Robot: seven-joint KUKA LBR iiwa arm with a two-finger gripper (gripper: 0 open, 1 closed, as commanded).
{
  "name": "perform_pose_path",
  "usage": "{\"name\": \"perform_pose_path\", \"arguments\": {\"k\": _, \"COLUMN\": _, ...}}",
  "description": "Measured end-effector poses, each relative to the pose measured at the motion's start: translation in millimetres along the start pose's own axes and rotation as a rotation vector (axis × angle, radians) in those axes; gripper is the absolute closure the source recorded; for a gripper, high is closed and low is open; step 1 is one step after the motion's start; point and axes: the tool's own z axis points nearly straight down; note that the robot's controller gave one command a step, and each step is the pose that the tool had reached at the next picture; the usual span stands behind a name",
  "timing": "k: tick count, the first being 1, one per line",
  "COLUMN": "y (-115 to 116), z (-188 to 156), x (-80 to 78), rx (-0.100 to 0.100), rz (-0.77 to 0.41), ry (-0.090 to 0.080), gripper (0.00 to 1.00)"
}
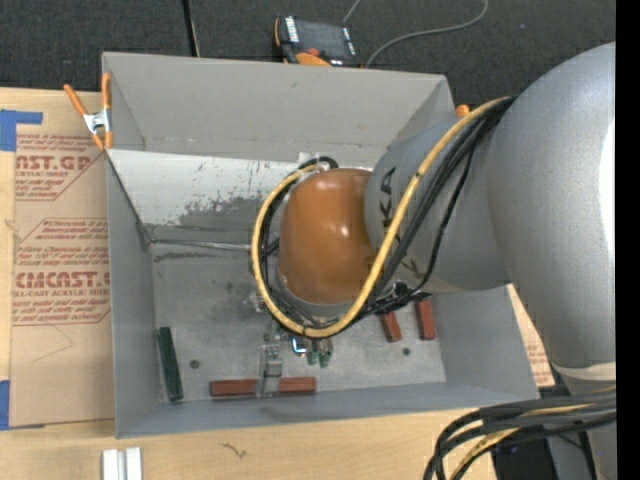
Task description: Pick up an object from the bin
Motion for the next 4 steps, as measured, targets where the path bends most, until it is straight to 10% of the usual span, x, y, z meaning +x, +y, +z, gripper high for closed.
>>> {"name": "perform_pose_path", "arguments": {"k": 1, "y": -83, "z": 62, "x": -40.7, "rx": 0.004, "rz": -0.015, "ry": -0.006, "gripper": 0.00}}
{"name": "perform_pose_path", "arguments": {"k": 4, "y": -86, "z": 60, "x": -24.2, "rx": -0.003, "rz": 0.398, "ry": -0.006, "gripper": 0.00}}
